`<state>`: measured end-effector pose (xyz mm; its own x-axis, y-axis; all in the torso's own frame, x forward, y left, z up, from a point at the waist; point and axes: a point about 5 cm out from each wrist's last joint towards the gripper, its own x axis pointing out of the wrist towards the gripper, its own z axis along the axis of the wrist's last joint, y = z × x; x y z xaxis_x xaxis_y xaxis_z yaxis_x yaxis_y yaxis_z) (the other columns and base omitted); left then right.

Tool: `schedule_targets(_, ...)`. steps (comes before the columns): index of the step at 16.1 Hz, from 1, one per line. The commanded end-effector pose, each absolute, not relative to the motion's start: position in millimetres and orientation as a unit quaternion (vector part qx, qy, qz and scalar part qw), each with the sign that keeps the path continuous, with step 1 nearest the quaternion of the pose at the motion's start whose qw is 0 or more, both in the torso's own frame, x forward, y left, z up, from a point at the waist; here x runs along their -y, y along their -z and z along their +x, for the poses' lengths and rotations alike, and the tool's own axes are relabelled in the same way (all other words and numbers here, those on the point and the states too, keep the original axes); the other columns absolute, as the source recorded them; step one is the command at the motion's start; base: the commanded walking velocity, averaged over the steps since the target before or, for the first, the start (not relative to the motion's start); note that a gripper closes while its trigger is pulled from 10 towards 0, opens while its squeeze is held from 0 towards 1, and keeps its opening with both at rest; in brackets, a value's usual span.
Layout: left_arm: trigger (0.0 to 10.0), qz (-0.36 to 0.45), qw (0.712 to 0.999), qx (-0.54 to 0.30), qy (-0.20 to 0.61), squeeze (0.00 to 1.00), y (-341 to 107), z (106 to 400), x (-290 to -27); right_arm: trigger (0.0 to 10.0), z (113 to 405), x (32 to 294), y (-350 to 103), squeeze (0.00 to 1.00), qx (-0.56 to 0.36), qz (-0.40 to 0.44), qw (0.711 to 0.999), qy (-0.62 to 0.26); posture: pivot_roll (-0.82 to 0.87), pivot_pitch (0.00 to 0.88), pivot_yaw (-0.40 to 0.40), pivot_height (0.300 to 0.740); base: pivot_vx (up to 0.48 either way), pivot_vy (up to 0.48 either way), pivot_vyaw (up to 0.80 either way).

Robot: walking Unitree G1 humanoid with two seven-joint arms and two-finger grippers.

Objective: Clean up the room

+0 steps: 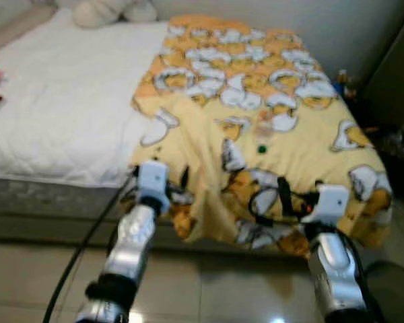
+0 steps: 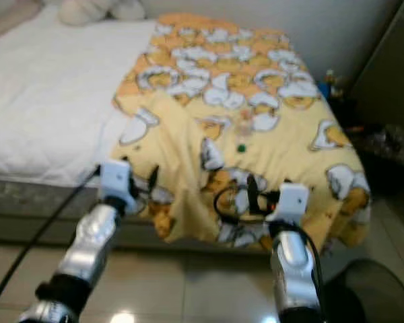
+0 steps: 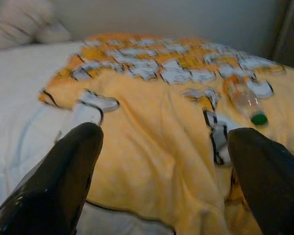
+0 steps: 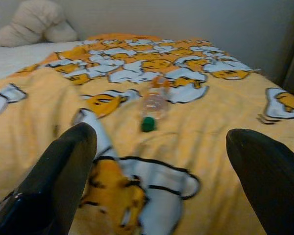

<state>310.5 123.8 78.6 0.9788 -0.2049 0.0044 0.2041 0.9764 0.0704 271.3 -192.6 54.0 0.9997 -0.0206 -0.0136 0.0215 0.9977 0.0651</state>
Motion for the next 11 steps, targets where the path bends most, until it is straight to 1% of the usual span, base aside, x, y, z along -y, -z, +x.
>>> schedule_targets(1,10.0,0.027,0.995,-0.003,0.091,0.0,-80,316,-122,10.0,276,194,-56,0.0,-0.009,0.021,1.0,0.007,0.03,0.0,-0.014,0.74,0.48,0.0,0.0)
schedule_targets(4,10.0,0.022,0.997,0.005,0.075,0.0,-85,321,-129,10.0,278,189,-58,0.0,-0.006,0.027,1.0,0.007,0.03,0.0,-0.013,0.74,0.48,0.0,0.0)
schedule_targets(7,10.0,0.029,0.997,0.007,0.068,0.0,-84,318,-133,10.0,276,192,-57,0.0,-0.007,0.039,0.999,0.014,0.03,0.0,-0.016,0.74,0.48,0.0,0.0)
schedule_targets(11,10.0,0.038,0.997,0.017,0.067,0.0,-90,323,-135,10.0,282,189,-60,0.0,-0.004,0.036,0.999,0.005,0.04,0.0,-0.021,0.74,0.48,0.0,0.0)
